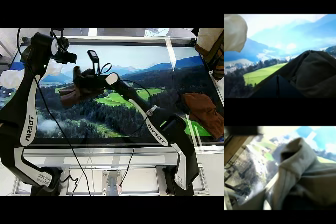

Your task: Fold the shirts.

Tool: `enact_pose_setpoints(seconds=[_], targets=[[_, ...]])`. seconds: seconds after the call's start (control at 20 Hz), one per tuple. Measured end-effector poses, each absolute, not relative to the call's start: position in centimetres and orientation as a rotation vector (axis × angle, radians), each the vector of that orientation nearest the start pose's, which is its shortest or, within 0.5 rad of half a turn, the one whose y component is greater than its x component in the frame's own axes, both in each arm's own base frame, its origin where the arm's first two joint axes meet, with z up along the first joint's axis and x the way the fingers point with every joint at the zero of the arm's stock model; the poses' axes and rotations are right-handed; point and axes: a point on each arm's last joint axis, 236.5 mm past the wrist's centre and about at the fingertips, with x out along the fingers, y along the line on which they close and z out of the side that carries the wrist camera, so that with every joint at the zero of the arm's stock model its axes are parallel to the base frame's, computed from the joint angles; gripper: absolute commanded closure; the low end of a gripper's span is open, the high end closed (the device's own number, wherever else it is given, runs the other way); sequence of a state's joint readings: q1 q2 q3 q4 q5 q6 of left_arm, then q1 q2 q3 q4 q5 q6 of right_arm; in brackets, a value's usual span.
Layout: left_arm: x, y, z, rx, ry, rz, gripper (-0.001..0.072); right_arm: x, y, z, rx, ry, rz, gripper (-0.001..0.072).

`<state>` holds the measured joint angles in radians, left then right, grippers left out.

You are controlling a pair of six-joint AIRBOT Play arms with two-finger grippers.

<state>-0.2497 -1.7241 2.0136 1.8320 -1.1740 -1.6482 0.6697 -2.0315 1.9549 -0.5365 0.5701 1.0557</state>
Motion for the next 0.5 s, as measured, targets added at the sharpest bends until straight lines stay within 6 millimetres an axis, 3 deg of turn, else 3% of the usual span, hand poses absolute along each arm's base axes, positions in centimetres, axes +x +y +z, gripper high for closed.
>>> enact_pose_setpoints(seconds=[0.5], targets=[[56.1,-8.7,13.8,0.227,0.848,-0.024,0.0694,48.7,51.5,8.9,0.260,0.492,0.979,0.0248]])
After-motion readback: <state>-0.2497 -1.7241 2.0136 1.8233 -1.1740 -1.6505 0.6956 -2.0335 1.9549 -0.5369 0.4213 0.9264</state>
